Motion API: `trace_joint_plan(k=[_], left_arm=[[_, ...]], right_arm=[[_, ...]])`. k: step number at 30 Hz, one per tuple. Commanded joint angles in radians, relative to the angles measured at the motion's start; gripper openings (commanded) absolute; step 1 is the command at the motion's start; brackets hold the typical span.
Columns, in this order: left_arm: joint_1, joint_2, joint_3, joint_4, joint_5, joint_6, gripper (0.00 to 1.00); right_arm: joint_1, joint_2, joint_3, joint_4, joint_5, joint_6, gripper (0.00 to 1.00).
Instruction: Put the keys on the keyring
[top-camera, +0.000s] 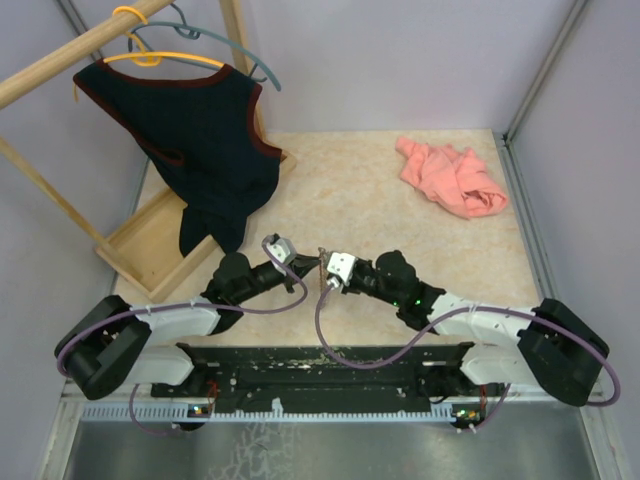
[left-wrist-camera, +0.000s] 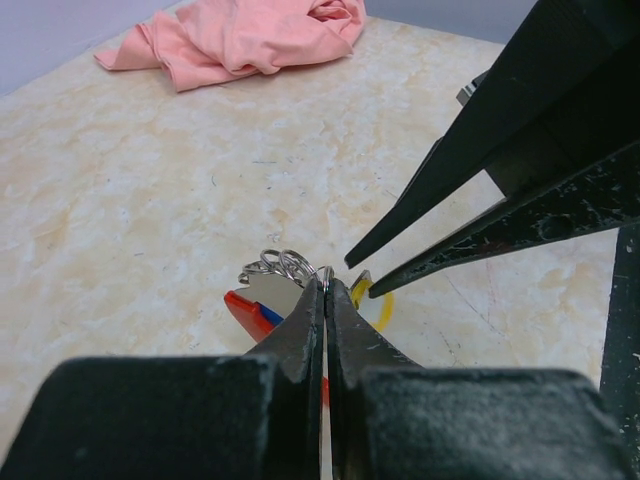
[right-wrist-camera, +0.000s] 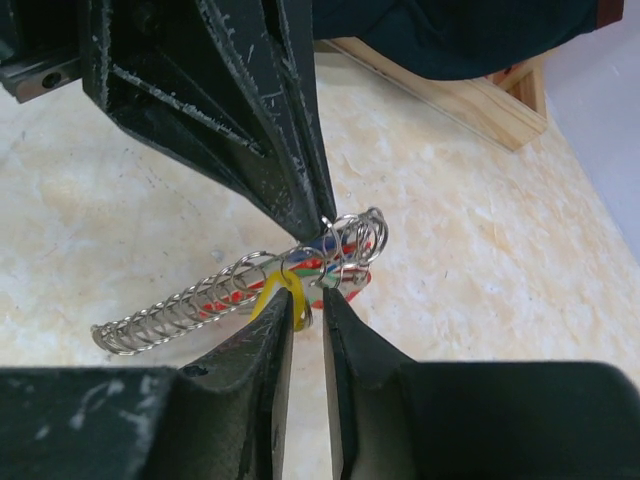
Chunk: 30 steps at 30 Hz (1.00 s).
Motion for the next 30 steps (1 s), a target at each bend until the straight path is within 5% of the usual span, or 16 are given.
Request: trace_joint_plan(k=[1,15,30], left_arm=[[0.003,-0.009,-0.006,0.056,-0.025,-0.011,0.0],[-0.005,0.001,-0.001,0.056,-0.034,-0.018,0.0],[-0.005,-0.015,-0.025,0.099,-0.008,-0.007,0.0]], right_arm=[[-0.007,-0.051,-0.01,0.045,-0.012,0.049,0.2],[-0.018,0.02,-0.008,0.174,-0.004,0.134,0.29],[-0.156,-0.022,-0.019,0.124,-0.349,0.238,0.32]])
